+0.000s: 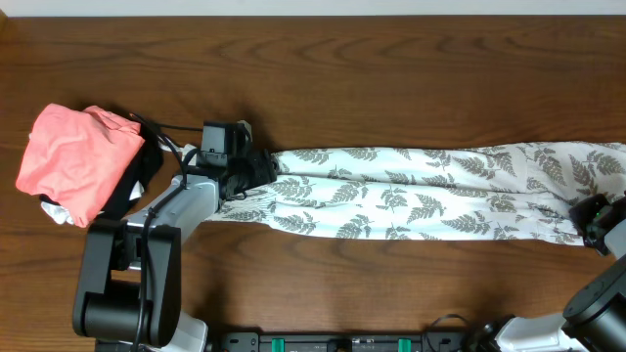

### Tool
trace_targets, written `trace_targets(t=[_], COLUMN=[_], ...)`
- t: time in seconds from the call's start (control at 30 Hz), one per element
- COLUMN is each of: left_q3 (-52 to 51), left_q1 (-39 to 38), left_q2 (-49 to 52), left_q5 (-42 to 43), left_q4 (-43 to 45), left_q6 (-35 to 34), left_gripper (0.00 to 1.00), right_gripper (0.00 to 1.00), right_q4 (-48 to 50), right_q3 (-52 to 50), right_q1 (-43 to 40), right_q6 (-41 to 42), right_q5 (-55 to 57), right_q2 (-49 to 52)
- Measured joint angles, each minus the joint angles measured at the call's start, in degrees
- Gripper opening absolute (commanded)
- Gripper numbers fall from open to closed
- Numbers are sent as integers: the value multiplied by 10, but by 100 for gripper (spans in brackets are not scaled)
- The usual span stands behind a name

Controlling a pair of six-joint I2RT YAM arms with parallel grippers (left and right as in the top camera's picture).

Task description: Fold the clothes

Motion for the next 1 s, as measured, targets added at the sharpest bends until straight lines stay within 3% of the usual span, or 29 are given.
trace_targets(t=[0.57, 0.93, 1.0], left_q3=[0, 0, 0], left_q1=[0, 0, 0], left_q2=[0, 0, 0], left_q5=[0, 0, 0], left_q4=[0, 0, 0], left_q6=[0, 0, 0], left_gripper=[64, 64, 64], right_gripper=[19, 26, 31], right_q4=[14, 37, 39], right_q3=[10, 10, 11], right_q1=[-26, -49, -49], right_q6=[-16, -25, -26], right_q5=[14, 21, 21], right_q2=[5, 7, 7])
